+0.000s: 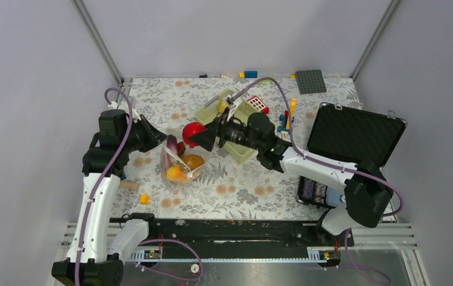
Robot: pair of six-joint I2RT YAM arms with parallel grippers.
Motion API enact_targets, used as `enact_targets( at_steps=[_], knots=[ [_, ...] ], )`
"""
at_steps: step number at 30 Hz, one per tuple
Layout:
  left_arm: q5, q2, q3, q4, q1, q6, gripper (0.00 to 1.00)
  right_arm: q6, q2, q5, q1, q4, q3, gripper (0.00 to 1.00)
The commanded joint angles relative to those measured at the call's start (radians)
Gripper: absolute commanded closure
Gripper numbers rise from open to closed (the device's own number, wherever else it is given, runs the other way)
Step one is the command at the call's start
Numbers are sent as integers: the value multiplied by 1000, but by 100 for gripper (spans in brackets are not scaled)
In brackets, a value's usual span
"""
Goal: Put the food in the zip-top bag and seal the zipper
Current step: Place the fake vegetable in the zipper food storage bag.
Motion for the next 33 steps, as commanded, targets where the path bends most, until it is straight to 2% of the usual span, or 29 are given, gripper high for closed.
enact_targets(
  at_steps=[1,9,17,22,25,29,33],
  knots=[
    [22,-6,12,63,8,2,100,-135,-40,-115,73,32,51,66],
    [32,-21,11,61,10,4,100,-200,-1,-14,142,-67,101,64],
    [65,-28,6,66,11,4,100,-211,90,239,184,-247,224,59],
    [68,-36,5,68,12,6,100,-236,120,277,219,-303,267,50],
    [90,-34,4,67,11,5,100,-244,129,324,235,-326,277,39],
    [75,-34,4,68,12,6,100,-242,160,330,246,-395,329,30],
    [84,-33,5,69,12,7,100,-236,200,340,250,-461,387,15]
  ],
)
